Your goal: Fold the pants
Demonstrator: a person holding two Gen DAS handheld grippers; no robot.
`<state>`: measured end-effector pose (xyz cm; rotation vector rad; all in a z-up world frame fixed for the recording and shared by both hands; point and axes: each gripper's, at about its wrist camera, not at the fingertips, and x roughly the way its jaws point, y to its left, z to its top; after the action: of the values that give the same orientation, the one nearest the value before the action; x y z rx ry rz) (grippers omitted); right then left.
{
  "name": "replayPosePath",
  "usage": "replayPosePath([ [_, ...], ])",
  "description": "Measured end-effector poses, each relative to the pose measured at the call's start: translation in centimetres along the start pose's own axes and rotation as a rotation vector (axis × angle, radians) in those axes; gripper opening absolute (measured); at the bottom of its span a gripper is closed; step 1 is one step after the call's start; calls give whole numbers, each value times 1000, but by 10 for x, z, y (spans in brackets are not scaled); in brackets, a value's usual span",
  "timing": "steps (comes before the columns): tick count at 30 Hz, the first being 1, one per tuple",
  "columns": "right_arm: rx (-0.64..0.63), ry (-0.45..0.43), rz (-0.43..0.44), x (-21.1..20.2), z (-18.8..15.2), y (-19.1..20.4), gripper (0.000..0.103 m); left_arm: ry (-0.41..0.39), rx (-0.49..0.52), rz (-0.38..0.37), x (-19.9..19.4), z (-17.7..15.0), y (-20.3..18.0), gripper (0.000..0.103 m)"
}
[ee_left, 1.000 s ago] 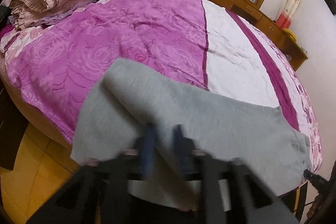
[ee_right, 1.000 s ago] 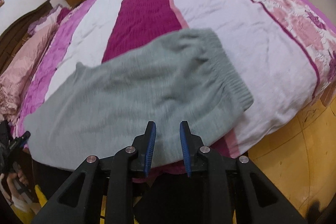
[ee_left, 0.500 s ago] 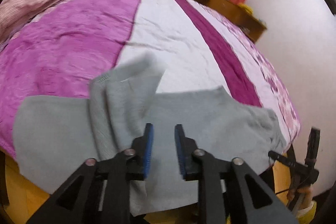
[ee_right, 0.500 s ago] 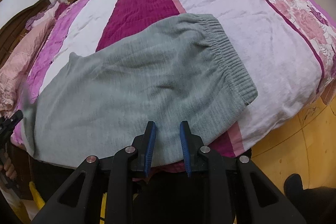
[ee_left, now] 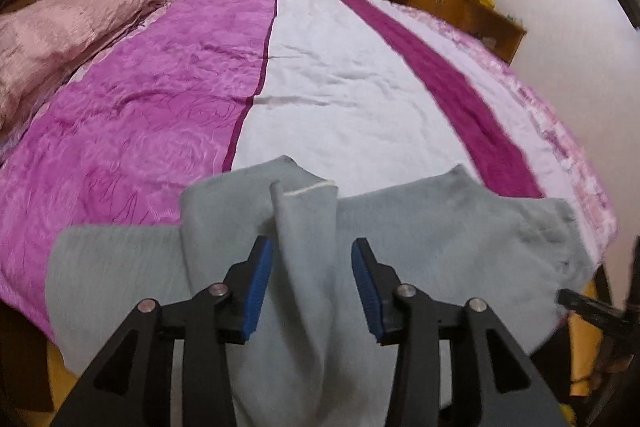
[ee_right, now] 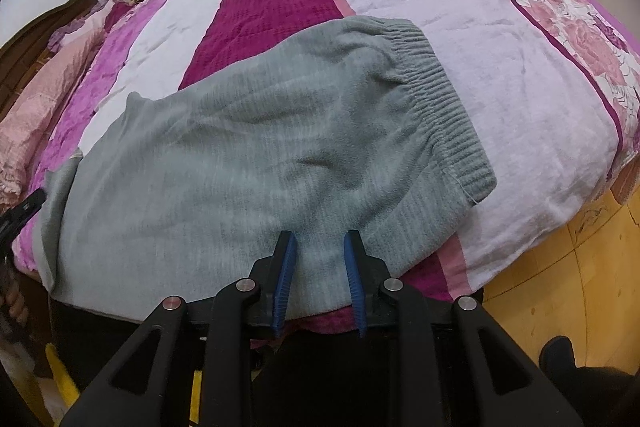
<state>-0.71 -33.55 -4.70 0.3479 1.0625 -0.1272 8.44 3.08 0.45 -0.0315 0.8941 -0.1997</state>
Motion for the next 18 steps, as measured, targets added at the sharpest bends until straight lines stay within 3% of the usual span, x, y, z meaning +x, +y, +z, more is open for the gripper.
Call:
replayPosePath([
  [2,1,-3,2,1,-1,-1,19,16,6,9,17,5,0,42],
  [3,0,-5,2,1,-1,0,19,26,-1,3,23,5,1,36],
  [4,-2,-6,2,2,-1,0,19,36,-23,-14,27,5,4,11],
  [5,-7,-9,-1,2,-2,0,19,45,-54,-49,29,5,8,7],
  [8,-12,-13,-13,2,-3,1,19,12,-115,-91,20,4,18,7],
  [13,-20,-3,-54,3,-1,8,19,-63,-151,-66,-18,4,43,7],
  [18,-35,-19,-85,-7,1,16,19,-107,-222,4,-59,-7,88,7],
])
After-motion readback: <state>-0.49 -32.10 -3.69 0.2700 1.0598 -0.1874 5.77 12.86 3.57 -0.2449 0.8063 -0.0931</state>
